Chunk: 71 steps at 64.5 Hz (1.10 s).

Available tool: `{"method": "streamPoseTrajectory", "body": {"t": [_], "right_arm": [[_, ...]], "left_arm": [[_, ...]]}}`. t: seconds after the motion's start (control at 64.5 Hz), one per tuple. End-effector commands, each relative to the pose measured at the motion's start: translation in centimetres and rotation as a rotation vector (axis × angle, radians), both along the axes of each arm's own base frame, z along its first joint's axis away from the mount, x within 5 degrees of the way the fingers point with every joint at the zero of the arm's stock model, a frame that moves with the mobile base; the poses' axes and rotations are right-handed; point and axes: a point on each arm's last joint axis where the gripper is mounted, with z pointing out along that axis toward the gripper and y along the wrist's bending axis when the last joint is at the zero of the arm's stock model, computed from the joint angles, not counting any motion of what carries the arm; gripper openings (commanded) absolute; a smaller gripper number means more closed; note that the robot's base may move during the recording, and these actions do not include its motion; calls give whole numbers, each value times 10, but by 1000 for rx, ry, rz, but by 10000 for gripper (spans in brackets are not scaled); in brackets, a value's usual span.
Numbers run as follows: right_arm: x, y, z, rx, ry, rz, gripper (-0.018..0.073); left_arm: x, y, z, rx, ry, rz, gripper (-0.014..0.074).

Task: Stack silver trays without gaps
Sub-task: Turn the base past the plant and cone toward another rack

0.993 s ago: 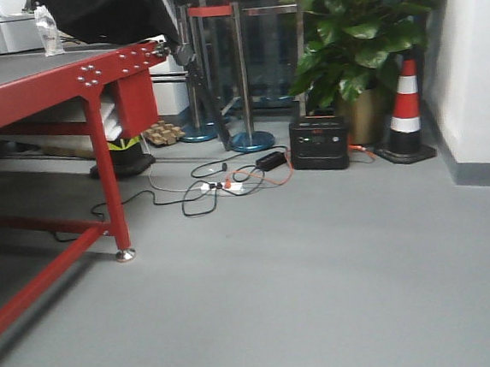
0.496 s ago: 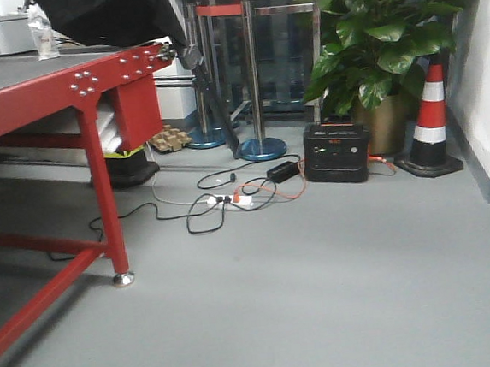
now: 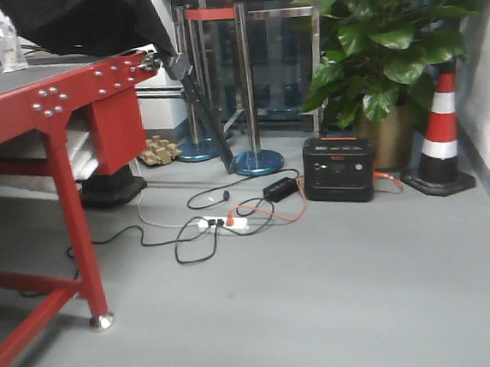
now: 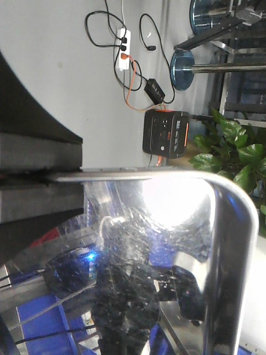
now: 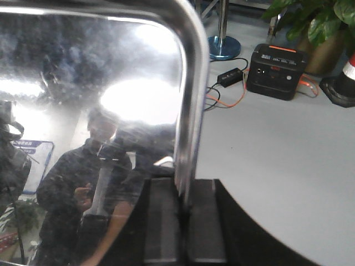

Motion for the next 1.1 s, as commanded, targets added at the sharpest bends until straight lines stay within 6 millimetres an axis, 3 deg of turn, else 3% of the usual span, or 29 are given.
{"method": "streamPoseTrajectory", "body": {"t": [0.0, 1.086], "right_arm": [[0, 17, 8, 71, -83, 121, -79], [0, 18, 9, 79, -95, 130, -79]], "left_arm": [[-7, -7, 12, -107, -25, -36, -18], [-7, -7, 12, -107, -25, -36, -18]]}}
